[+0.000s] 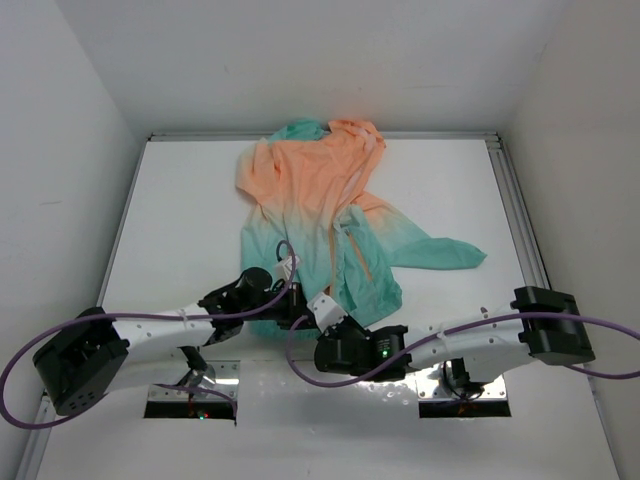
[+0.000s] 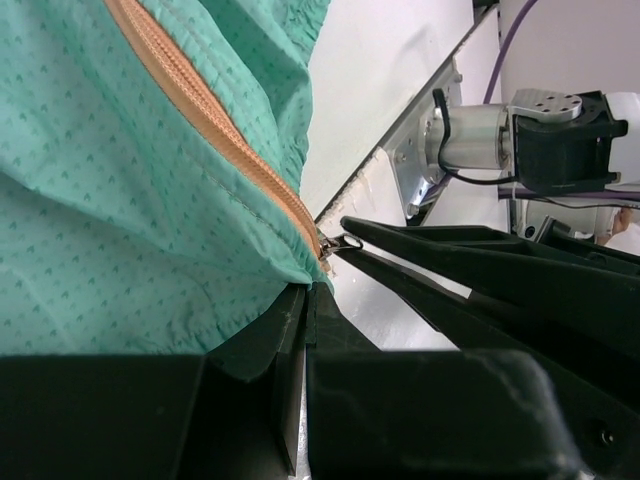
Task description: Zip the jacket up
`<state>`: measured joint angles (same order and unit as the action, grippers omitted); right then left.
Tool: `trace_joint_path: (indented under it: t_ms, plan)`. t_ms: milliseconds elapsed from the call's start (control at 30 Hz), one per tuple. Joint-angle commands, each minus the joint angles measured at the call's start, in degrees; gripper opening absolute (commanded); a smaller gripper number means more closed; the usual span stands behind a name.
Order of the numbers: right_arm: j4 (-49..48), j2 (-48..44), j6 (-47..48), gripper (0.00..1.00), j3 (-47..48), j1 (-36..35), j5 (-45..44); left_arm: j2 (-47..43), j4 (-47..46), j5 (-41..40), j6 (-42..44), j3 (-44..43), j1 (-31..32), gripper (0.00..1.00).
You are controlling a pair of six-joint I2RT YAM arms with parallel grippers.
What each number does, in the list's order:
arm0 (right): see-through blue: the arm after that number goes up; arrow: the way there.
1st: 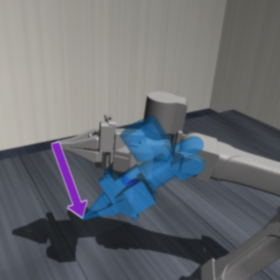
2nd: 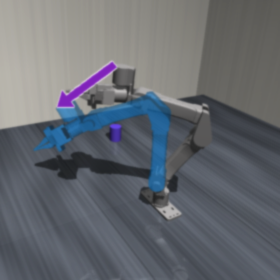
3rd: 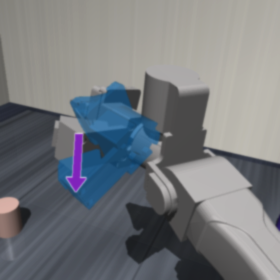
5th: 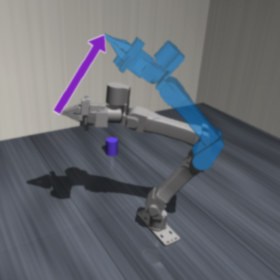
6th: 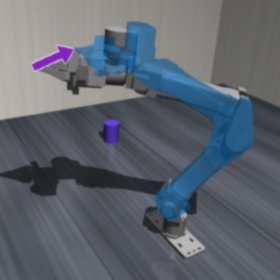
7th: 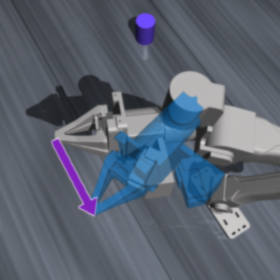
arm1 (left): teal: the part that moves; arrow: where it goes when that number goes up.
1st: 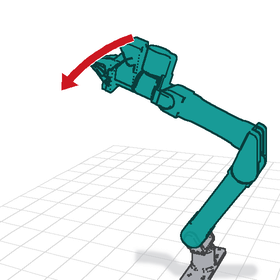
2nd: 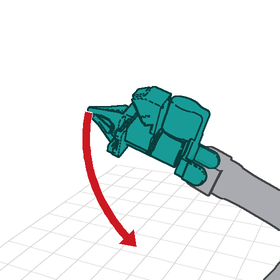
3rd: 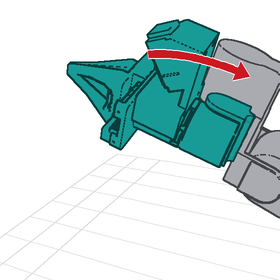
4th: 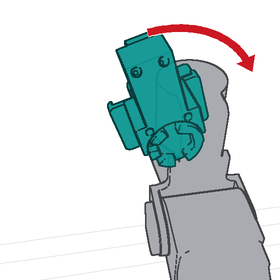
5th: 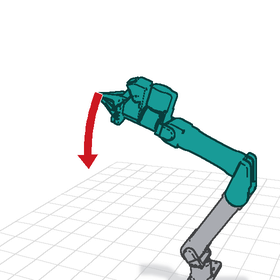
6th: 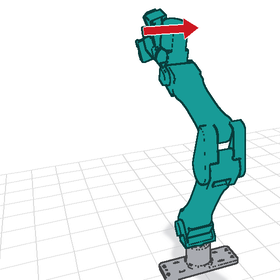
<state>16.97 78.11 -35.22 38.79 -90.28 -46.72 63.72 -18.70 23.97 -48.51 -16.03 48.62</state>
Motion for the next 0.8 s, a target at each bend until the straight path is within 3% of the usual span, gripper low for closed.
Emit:
trace_joint_path:
  t_ms: [0, 167, 767]
  plan:
    - [-1.6, 1.0, 0.5, 0.12, 2.5, -24.6, -2.9, -1.3, -2.6, 1.2, -0.1, 0.7, -0.7, 0.00]
    - [-2.3, 1.2, 0.7, 0.18, 2.4, -24.6, -3.6, -1.7, -2.6, 1.2, -0.3, 1.2, -0.7, 0.00]
    - [-7.2, 0.3, 1.6, 0.19, -1.2, -24.5, -1.3, -2.0, -3.5, 1.2, -0.8, 2.1, -0.7, 0.00]
